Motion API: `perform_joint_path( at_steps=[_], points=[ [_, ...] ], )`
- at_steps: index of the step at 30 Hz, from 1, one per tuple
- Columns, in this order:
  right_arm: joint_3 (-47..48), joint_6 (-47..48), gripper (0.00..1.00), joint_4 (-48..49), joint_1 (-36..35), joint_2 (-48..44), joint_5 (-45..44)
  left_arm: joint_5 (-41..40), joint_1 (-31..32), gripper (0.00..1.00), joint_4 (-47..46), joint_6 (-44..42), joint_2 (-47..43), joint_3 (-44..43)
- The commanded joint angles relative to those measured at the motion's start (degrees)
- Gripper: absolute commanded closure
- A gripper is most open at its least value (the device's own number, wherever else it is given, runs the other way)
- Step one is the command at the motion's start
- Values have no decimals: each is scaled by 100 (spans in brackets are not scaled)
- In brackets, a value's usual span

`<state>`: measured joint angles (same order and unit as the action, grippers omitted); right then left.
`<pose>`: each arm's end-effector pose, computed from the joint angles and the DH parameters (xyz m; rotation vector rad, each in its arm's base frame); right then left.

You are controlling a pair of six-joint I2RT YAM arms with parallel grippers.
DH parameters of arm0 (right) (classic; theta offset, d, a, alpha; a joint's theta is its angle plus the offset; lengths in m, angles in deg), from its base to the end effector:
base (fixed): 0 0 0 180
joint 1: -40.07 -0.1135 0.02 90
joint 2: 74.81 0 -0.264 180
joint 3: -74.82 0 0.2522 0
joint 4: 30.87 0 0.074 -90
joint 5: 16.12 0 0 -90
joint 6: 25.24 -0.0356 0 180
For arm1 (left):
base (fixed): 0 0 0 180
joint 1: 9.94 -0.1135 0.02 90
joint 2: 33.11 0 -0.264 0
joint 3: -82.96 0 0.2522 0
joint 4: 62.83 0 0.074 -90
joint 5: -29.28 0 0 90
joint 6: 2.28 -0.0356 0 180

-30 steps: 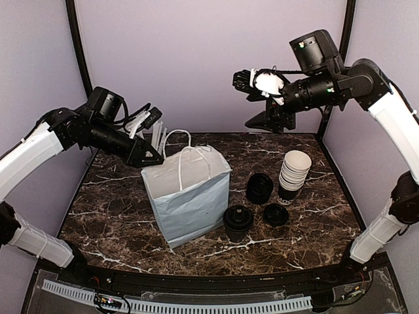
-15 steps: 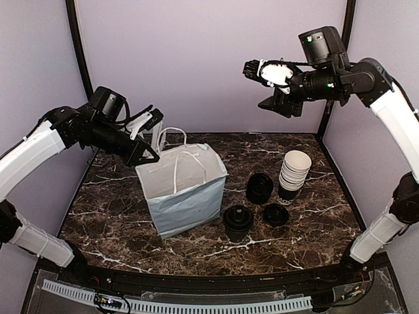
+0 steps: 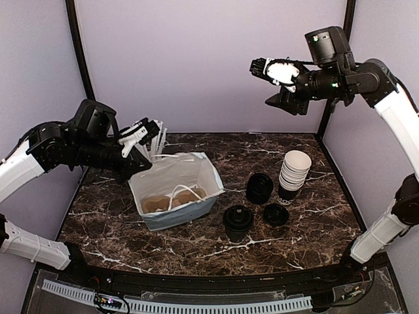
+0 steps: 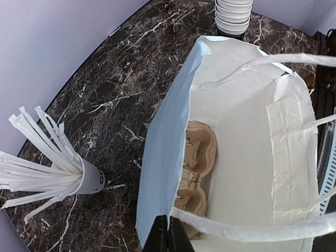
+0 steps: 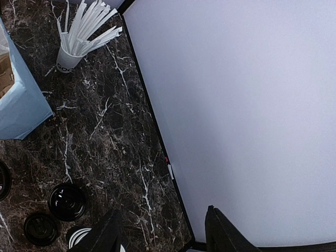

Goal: Pack the takeout coffee

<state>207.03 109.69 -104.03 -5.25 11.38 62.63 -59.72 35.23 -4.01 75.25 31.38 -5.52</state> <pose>0.1980 0.1903 0.5087 -1.3567 1.5238 -0.1963 0.1594 -0.1612 0.3917 1.0689 1.9220 -0.3419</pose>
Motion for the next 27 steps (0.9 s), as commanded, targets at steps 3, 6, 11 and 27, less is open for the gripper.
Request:
perform_joint_path(
  at_steps=[3, 6, 11, 27],
  points=[
    [33, -63, 45, 109, 28, 107, 73, -1297, 844, 100, 4, 125, -155, 207],
    [5, -63, 45, 94, 24, 117, 87, -1487, 1160, 100, 157, 301, -202, 255],
    [-54, -63, 45, 55, 28, 147, 85, -1316, 1488, 100, 167, 753, -444, 354],
    [-284, -37, 46, -22, 27, 428, 355, -236, 2751, 100, -278, 1942, -875, 1231]
  ],
)
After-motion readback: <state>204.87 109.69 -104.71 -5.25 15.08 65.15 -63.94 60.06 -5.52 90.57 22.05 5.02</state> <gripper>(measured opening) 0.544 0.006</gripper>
